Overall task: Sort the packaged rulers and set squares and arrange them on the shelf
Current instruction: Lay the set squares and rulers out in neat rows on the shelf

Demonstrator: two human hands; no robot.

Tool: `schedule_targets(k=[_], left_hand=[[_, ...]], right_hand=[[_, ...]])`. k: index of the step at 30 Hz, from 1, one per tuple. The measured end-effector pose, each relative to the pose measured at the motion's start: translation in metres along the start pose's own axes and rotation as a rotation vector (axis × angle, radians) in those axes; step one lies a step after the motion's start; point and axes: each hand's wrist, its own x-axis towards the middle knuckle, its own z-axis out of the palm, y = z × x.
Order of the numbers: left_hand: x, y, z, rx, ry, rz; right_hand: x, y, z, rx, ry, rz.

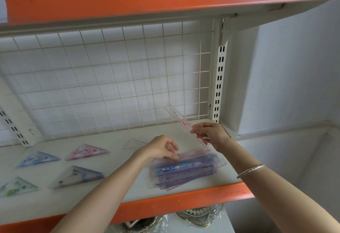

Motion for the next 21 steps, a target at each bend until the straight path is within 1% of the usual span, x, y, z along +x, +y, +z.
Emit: schedule_targets(k=[6, 9, 11, 14, 18, 21], left_hand=[[0.008, 0.005, -0.002, 0.036, -0.119, -0.051], [0.012, 0.006, -0.002, 0.049, -0.071, -0.031], [0.012, 0.005, -0.004, -0.003, -0.056, -0.039], [0.012, 0.0, -0.011, -0.118, 0.001, -0.066], [0.013, -0.001, -0.019, -0.469, 0.156, -0.085], [0.012, 0.002, -0.025, -0.662, 0.206, -0.103]], right_hand=[[0.0, 0.001, -0.001, 0.025, -0.017, 0.043], [0.001, 0.0, -0.002, 0.046, -0.02, 0.037], [0.003, -0.001, -0.003, 0.048, -0.016, 0.029], [0.005, -0.002, -0.005, 0.087, 0.038, -0.013], [0.005, -0.004, -0.006, 0.17, 0.129, -0.067], [0.005, -0.004, -0.004, 0.171, 0.122, -0.055]])
